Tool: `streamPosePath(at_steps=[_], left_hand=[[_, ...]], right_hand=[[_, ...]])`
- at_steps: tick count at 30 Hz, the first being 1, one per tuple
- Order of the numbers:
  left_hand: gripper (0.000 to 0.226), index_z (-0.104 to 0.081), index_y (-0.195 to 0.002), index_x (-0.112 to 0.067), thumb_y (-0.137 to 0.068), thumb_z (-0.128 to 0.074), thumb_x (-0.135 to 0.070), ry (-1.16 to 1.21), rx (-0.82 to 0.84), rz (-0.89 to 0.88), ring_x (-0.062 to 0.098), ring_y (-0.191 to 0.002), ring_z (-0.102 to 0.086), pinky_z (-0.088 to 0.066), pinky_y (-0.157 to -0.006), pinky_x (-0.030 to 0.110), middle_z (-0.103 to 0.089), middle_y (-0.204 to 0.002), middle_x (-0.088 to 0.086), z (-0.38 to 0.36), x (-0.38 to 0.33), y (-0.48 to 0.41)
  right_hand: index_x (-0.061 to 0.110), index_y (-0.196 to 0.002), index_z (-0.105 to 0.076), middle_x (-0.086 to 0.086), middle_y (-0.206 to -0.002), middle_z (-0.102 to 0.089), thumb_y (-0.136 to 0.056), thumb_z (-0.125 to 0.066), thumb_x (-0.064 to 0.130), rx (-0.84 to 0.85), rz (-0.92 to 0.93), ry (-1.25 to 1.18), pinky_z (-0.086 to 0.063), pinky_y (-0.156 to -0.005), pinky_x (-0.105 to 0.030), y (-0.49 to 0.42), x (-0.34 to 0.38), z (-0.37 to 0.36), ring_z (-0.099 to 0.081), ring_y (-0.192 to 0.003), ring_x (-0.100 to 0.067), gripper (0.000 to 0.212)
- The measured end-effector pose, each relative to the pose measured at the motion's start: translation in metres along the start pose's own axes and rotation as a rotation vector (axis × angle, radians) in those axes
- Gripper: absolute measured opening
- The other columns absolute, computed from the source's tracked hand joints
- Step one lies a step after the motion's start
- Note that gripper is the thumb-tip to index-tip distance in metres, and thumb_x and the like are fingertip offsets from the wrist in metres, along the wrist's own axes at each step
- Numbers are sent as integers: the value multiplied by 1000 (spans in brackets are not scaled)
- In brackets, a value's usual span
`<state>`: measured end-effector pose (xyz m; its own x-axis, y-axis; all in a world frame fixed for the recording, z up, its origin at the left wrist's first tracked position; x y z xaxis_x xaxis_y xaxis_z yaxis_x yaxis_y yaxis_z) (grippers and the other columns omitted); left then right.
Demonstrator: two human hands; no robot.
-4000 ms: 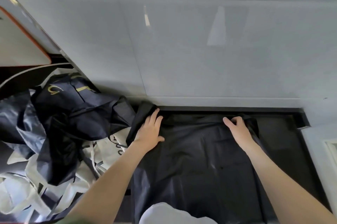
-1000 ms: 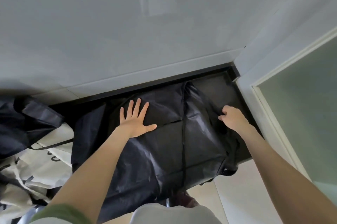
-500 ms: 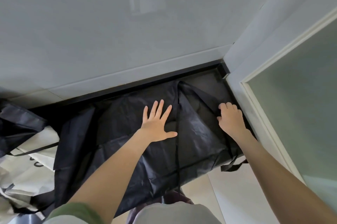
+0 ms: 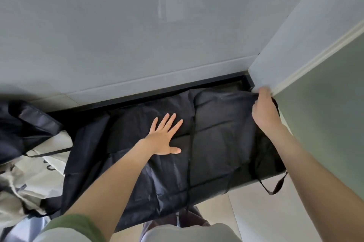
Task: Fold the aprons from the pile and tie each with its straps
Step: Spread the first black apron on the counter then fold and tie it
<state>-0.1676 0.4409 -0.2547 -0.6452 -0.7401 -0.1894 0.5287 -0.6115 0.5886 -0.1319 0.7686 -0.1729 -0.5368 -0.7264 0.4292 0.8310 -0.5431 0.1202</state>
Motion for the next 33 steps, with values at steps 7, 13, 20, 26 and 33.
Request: streamPosePath(at_steps=[7,13,20,26,33], left_hand=[[94,20,-151,-27,-92,-45,-61,16,-52,151,28,-144,27,12,-116,50,32,-155,9,3,-12,6],[66,-14,-154,-15,-100,-40,-44,192,-249,299,27,-145,-13,-17,-117,41,-5,-161,7,-2,-7,39],[20,-56,-107,-13,-100,-42,-26,418,-515,371,17,-92,-53,-46,-77,29,-51,-102,-3,-17,29,122],[34,-40,-67,-16,-98,-45,-30,550,-517,614,23,-68,-52,-36,-60,30,-47,-64,-2,-73,77,219],[33,-69,-98,-3,-96,-45,-25,839,110,758,20,-68,-63,-54,-72,31,-71,-87,10,-144,104,291]], right_hand=[[16,-154,-9,-11,-161,-9,-88,-56,5,158,148,177,-42,-104,-47,25,11,-38,-34,-138,-34,82],[9,-130,-51,-7,-137,-46,-98,-46,17,412,284,119,-42,-98,-36,71,55,-80,-47,-122,-25,33],[15,-134,-46,-2,-138,-44,-98,-46,16,562,450,5,-42,-97,-35,151,128,-127,-44,-123,-19,36],[15,-148,-29,-4,-151,-33,-95,-52,14,669,527,79,-33,-109,-38,234,166,-162,-33,-136,-25,57],[17,-131,-47,1,-136,-43,-94,-53,15,675,542,150,-39,-102,-35,295,176,-185,-42,-125,-23,37]])
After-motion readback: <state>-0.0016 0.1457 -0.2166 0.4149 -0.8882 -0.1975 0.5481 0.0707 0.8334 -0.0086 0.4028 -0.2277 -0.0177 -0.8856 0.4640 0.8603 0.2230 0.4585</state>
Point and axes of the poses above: each hand's wrist, its own y-axis away from the middle knuckle, its own z-axis out of the back of the hand, x = y × z, the point moved 5 cm from there along -y, towards the middle knuckle
